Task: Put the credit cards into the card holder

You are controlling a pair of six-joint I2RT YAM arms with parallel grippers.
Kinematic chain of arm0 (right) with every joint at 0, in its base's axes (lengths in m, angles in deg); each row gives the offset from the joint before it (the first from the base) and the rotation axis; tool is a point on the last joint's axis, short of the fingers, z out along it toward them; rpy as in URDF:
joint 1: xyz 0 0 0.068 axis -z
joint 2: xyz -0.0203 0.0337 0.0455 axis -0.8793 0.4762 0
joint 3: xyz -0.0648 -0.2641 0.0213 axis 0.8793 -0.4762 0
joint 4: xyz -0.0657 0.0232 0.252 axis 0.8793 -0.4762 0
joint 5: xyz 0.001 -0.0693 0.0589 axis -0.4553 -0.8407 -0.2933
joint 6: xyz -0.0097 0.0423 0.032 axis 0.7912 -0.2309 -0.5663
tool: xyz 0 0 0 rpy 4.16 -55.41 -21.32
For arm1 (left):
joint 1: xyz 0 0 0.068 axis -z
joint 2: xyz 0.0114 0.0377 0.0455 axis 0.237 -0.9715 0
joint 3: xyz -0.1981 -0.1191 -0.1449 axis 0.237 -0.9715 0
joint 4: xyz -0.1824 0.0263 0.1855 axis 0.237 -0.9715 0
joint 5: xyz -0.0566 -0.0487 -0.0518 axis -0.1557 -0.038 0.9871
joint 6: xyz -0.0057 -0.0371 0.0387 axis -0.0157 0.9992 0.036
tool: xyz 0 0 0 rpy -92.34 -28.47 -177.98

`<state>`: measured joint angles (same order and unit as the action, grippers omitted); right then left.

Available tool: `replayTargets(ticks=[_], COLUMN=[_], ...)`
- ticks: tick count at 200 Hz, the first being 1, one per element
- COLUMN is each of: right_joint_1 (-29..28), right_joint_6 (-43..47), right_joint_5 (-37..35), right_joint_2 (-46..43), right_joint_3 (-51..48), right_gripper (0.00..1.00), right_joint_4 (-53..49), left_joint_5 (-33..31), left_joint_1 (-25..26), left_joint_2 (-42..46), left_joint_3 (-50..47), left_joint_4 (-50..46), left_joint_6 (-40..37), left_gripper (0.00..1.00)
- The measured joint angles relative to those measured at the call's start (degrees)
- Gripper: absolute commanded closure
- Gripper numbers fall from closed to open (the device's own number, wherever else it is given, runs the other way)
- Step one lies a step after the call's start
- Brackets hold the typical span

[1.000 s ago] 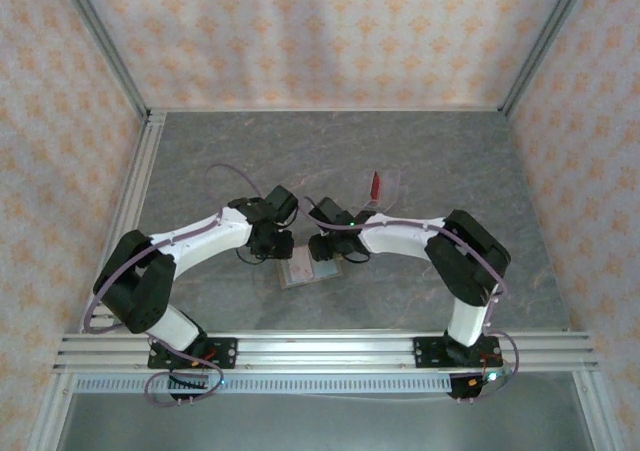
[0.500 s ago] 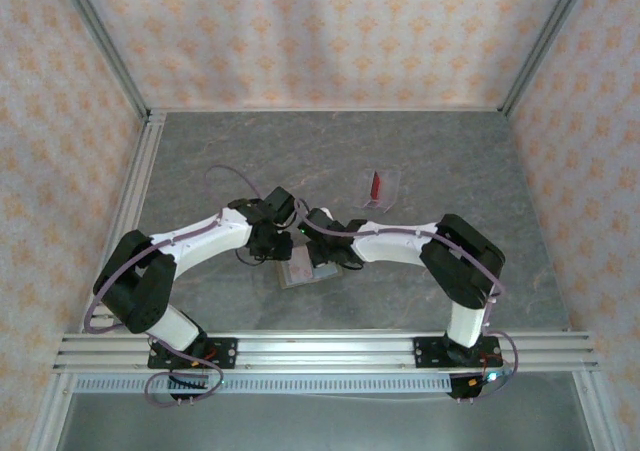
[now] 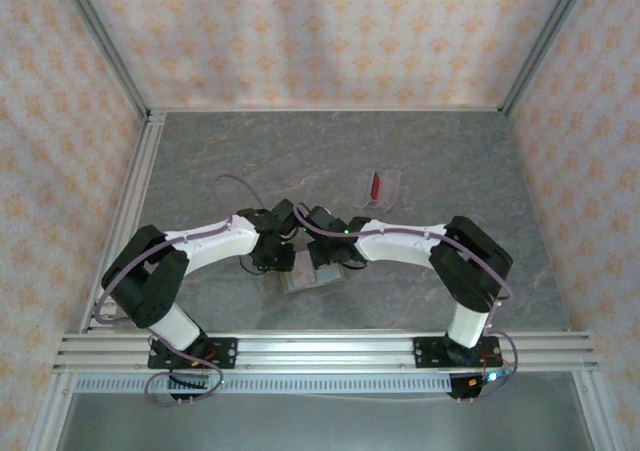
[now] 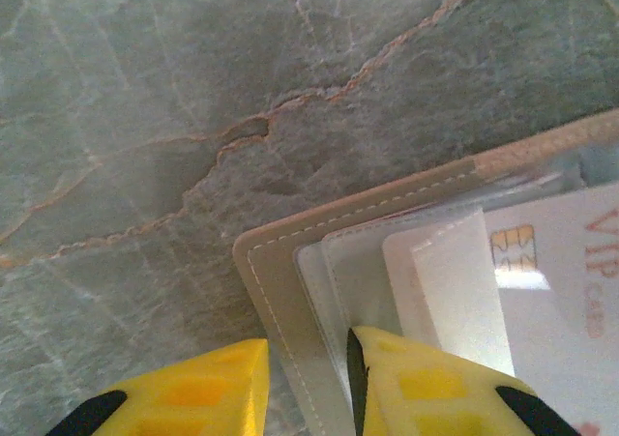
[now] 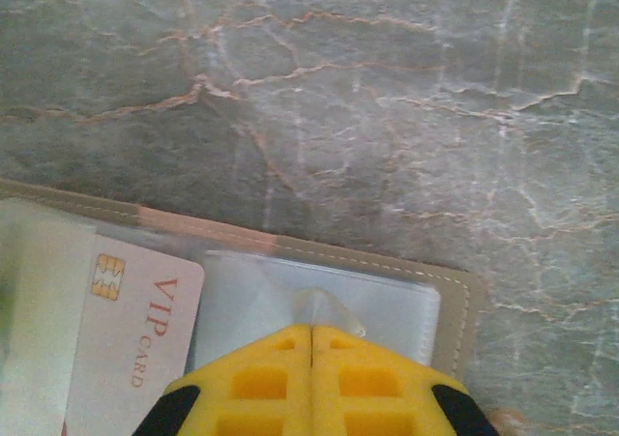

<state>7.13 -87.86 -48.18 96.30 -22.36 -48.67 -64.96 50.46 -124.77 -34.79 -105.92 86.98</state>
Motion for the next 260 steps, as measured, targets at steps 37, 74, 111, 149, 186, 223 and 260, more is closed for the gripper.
replayTargets(ticks=[37,74,111,149,186,223,260], right_joint_1=[0.8,3.6,5.4,5.9,6.6,6.9,7.1], right_joint_6=[-2.4,-7.3,-11.2,-13.7,-15.2,-15.9,-16.9], right_joint_5=[6.3,13.9,17.5,19.1,19.7,22.0,23.9], right_joint_2=[-0.6,-1.2,-1.4,-1.5,-2.0,-2.8,-3.8], right_joint_3=[0.0,-1.8,-2.8,-4.5,-6.6,-8.0,-9.5], right_gripper=[0.94,0.86,0.86,0.77,0.74,0.74,0.74], right_joint_4=[0.5,6.8,11.0,13.7,14.2,15.5,16.2], left_joint_5=[1.2,1.2,0.7,0.3,0.1,-0.1,-0.1], left_joint_1=[0.0,0.4,0.4,0.4,0.4,0.4,0.4], left_joint_2=[-0.3,-0.1,0.3,1.1,1.1,1.1,1.1], left_joint_3=[-0.1,-0.7,-0.7,-1.3,-1.4,-1.4,-1.4], left_joint_4=[2.8,4.0,3.9,3.4,3.3,3.3,3.2], left_joint_6=[1.8,3.7,4.6,4.7,4.7,4.7,4.7], left_gripper=[0.72,0.72,0.72,0.72,0.72,0.72,0.72])
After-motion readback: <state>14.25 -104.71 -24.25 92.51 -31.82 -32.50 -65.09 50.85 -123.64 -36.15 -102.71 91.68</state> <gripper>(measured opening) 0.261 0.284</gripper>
